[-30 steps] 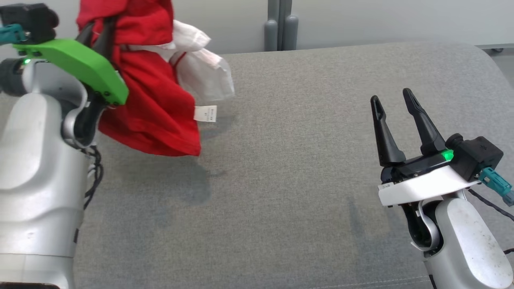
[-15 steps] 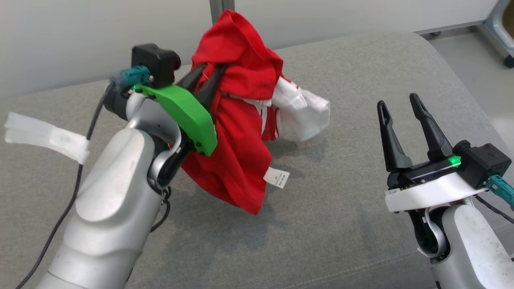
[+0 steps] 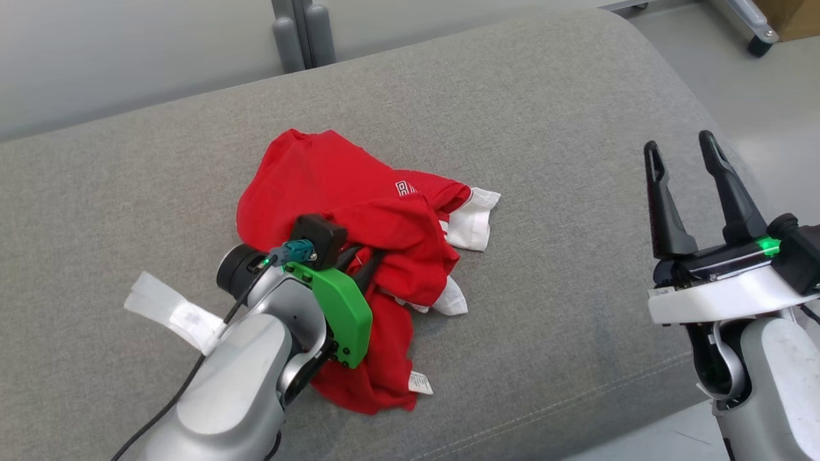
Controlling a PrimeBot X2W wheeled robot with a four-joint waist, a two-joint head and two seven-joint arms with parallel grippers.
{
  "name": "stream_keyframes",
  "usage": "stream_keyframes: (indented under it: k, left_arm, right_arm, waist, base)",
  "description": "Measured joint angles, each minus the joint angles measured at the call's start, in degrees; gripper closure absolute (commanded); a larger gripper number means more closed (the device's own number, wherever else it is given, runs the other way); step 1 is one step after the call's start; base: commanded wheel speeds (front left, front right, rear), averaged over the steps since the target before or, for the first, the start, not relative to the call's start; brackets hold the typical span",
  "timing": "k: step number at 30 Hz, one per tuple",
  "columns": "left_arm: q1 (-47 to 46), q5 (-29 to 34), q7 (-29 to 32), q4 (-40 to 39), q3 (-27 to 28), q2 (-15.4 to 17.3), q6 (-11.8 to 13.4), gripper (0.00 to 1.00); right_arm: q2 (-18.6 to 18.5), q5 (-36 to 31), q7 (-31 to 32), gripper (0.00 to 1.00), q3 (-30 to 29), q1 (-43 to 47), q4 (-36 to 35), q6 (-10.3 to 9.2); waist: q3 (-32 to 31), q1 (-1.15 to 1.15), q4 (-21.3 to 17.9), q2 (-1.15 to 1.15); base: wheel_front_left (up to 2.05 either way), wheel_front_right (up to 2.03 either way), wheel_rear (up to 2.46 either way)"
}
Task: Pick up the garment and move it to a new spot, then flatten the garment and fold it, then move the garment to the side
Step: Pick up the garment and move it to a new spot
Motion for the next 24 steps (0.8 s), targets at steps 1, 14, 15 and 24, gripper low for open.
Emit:
stream_keyframes:
  k: [1, 14, 15, 24]
  left_arm:
    - [-0.02, 0.14, -0.08, 0.26, -0.26, -0.22, 0.00, 1.00]
    - [-0.02, 0.46, -5.47, 1.86, -1.41, -1.24, 0.00, 0.00]
    - [-0.02, 0.41, -5.65, 1.85, -1.42, -1.27, 0.00, 0.00]
    - [1.94, -0.74, -7.61, 1.58, -1.33, -1.51, 0.00, 0.00]
  right_arm:
    - [-0.37, -0.02, 0.00, 0.00, -0.33, 0.00, -0.02, 0.00]
    - [-0.25, 0.05, 0.00, 0.00, 0.07, 0.82, 1.96, 0.01]
    - [-0.24, 0.05, 0.00, 0.00, 0.10, 0.88, 2.31, 0.01]
    - [-0.23, 0.15, 0.00, 0.00, 1.20, 1.39, 3.88, 0.36]
  waist:
    - [0.32, 0.00, 0.03, 0.00]
    - [1.05, 0.00, 3.25, 0.00]
    - [0.94, 0.00, 3.52, 0.00]
    - [-1.28, 0.00, 5.92, 0.00]
  base:
    - [0.00, 0.00, 0.00]
    - [0.00, 0.00, 0.00]
    - [0.00, 0.00, 0.00]
    - [0.00, 0.00, 0.00]
